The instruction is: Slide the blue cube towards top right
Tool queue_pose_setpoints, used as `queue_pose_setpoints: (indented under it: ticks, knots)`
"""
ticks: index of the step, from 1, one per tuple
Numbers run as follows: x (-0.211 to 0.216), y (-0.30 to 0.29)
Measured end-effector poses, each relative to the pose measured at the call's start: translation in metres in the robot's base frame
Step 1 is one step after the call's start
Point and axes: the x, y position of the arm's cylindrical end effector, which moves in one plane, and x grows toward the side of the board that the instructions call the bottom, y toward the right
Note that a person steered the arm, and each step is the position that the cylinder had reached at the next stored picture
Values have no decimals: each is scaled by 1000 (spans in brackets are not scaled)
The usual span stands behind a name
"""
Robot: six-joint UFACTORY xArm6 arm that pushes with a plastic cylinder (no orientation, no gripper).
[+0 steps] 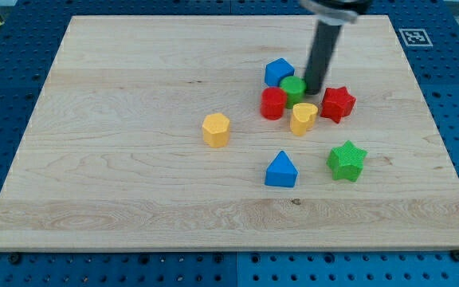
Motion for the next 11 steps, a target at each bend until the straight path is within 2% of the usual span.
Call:
queue_pose_setpoints:
  ticks: [1,3,4,5,6,7,8,9,10,11]
  knots:
    - [-3,-91]
    - [-21,-144]
    - [-24,-116]
    - [-59,-65]
    - [-60,26]
    - [-51,44]
    - [-59,-56]
    - [-16,-52]
    - [-19,49]
    - [-38,97]
